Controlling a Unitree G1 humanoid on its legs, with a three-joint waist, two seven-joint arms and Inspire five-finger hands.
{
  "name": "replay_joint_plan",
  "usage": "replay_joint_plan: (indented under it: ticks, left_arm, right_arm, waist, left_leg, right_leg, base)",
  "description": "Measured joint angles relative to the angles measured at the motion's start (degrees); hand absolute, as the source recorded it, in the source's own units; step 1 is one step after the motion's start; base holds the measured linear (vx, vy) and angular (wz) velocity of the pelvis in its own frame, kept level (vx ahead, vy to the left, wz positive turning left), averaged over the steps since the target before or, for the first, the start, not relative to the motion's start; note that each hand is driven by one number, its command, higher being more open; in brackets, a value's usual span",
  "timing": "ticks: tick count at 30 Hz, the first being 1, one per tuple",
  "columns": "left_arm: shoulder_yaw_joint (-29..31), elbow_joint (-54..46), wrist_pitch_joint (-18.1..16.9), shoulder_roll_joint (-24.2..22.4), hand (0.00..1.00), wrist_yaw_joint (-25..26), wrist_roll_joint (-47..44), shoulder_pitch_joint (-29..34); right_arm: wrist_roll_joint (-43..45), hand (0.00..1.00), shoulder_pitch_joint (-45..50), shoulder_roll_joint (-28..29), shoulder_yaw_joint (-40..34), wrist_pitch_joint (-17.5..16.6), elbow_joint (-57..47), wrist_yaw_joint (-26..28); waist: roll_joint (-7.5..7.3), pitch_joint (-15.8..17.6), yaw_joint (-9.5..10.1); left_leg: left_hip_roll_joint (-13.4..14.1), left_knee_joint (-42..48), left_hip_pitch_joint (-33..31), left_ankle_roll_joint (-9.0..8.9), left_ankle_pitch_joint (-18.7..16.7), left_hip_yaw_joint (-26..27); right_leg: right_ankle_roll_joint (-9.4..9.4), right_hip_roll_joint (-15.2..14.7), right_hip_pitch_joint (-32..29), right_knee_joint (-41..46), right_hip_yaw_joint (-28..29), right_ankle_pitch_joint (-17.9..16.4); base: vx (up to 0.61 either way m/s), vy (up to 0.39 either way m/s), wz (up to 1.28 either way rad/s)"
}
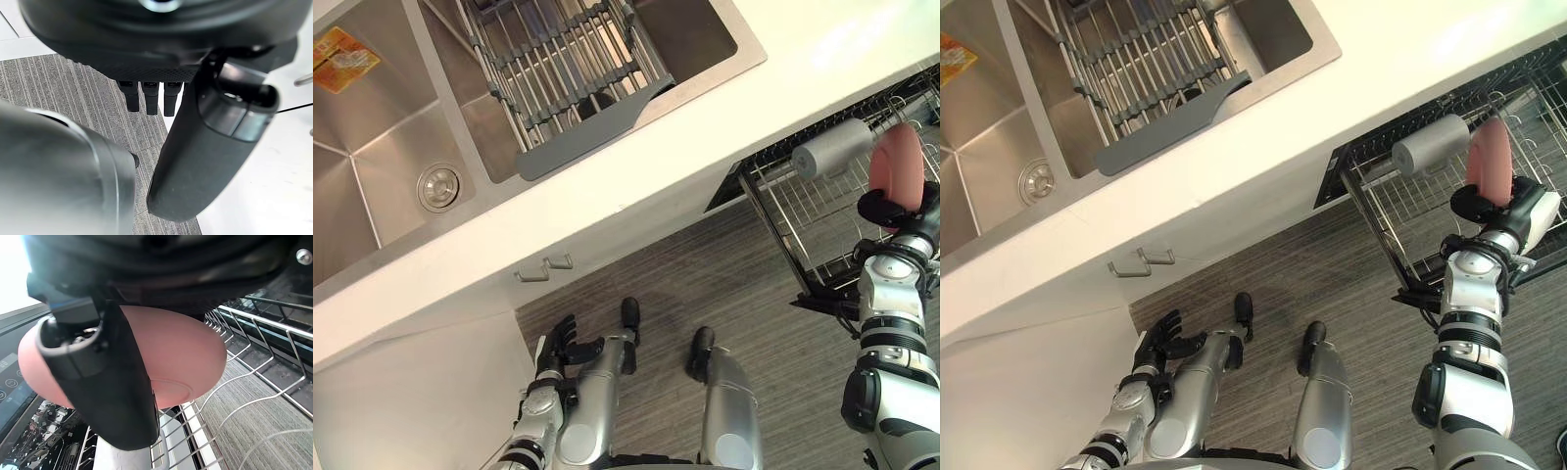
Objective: Walk over to the sink, pick up the cup, carry it to the dishwasher, place the cup inside the dishwasher, then close the dishwasher door
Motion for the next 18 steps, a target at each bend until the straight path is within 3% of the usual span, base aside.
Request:
replay_joint_plan:
  ticks: [9, 18]
  left_arm:
    - [0.28, 0.52, 0.01, -0.16, 0.9, 0.07, -0.01, -0.53]
    - [0.31, 1.92, 0.13, -0.25, 0.9, 0.21, 0.01, -1.61]
  right_arm:
    - [-0.02, 0.9, 0.04, 1.66, 0.0, 0.07, -1.1, 0.01]
    - [-0.11, 0.9, 5.1, 4.27, -0.01, 0.1, -14.75, -0.86]
  waist:
    - [-0.04, 0.02, 0.53]
    - [-0.65, 0.24, 0.79]
  left_leg:
    - [0.02, 0.85, -0.38, 0.2, -0.9, 0.19]
    - [0.07, 1.21, -0.26, 0.18, -1.11, 0.33]
  right_leg:
    - [0.17, -0.15, -0.03, 0.25, -0.04, -0.27]
    - [0.2, -0.15, 0.19, 0.28, 0.0, -0.31]
  base:
    - [0.01, 0.0, 0.0]
    - [0.01, -0.002, 0.0]
